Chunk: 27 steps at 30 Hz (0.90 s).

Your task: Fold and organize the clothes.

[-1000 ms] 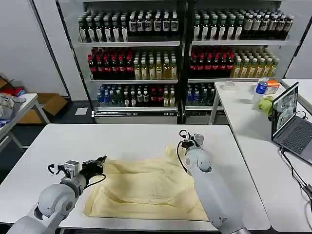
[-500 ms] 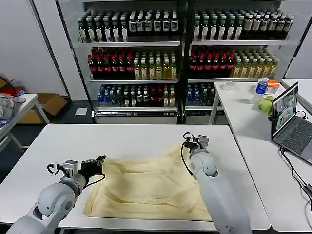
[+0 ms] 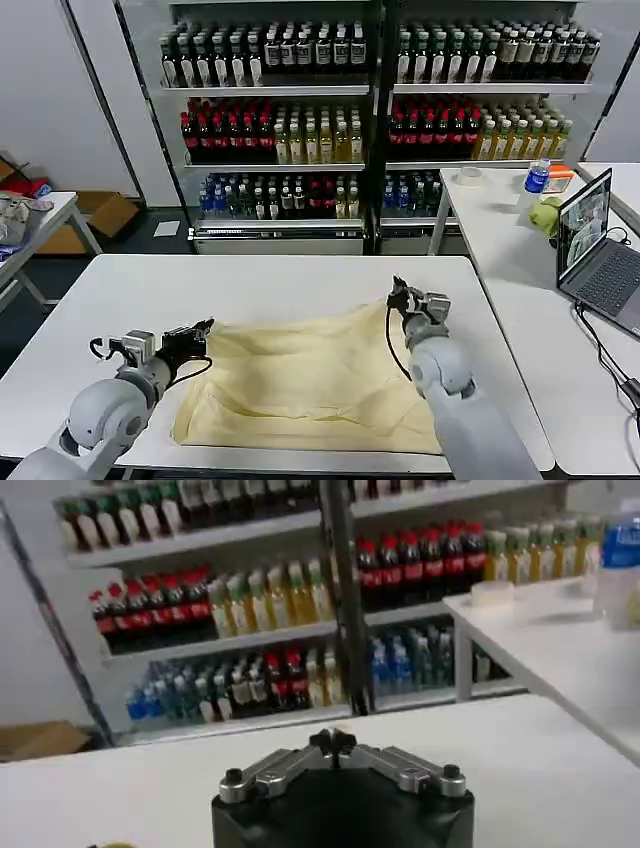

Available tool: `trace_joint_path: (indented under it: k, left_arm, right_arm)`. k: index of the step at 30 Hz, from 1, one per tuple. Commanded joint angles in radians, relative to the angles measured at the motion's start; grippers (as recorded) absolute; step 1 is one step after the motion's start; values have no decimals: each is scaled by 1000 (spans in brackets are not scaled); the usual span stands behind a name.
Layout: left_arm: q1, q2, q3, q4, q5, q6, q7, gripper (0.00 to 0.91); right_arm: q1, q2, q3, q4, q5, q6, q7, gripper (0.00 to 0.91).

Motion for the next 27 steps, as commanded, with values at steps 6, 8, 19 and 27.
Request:
trace_joint_path:
  k: [6, 8, 19, 27]
  left_arm:
    - [55, 3, -29, -33, 4, -1, 0, 10]
    - [68, 1, -33, -39, 7, -2, 1, 10]
    - [150, -2, -69, -76, 23, -2, 13, 10]
    - [223, -15, -91, -108, 59, -3, 21, 10]
  right_arm:
    - [-348, -67, 127, 307, -94, 93, -115, 0]
    - [-394, -74, 162, 330, -91, 97, -121, 0]
    - [-554, -68, 240, 401, -110, 123, -139, 0]
    - [-650, -29, 218, 432, -197, 163, -156, 0]
